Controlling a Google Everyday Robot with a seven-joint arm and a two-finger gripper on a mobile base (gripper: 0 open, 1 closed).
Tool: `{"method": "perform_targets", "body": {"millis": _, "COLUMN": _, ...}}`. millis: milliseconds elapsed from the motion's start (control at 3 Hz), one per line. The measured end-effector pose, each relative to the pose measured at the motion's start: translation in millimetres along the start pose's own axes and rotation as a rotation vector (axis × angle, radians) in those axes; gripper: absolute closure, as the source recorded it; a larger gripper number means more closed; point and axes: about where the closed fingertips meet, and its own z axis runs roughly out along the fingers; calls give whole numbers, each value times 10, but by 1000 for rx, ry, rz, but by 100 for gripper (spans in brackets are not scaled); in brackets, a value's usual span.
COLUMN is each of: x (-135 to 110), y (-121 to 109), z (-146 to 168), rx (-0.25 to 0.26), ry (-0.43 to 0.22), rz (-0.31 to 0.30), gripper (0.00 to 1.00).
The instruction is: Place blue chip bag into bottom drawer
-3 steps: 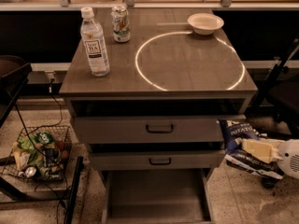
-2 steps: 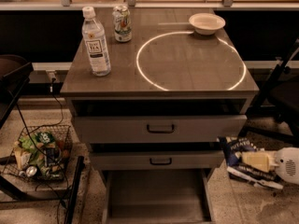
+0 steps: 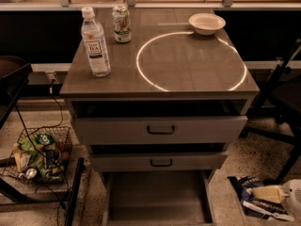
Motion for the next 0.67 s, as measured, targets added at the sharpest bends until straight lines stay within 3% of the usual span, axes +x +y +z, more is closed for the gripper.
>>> {"method": "perform_targets", "body": {"millis": 333, "x": 141, "y": -66, "z": 301, "rx": -78, "ry": 9, "rz": -2, "gripper": 100}}
{"method": "perform_targets", "body": {"millis": 667, "x": 173, "y": -76, "z": 348, "rx": -85, "ry": 14, "rz": 1, "gripper": 100}}
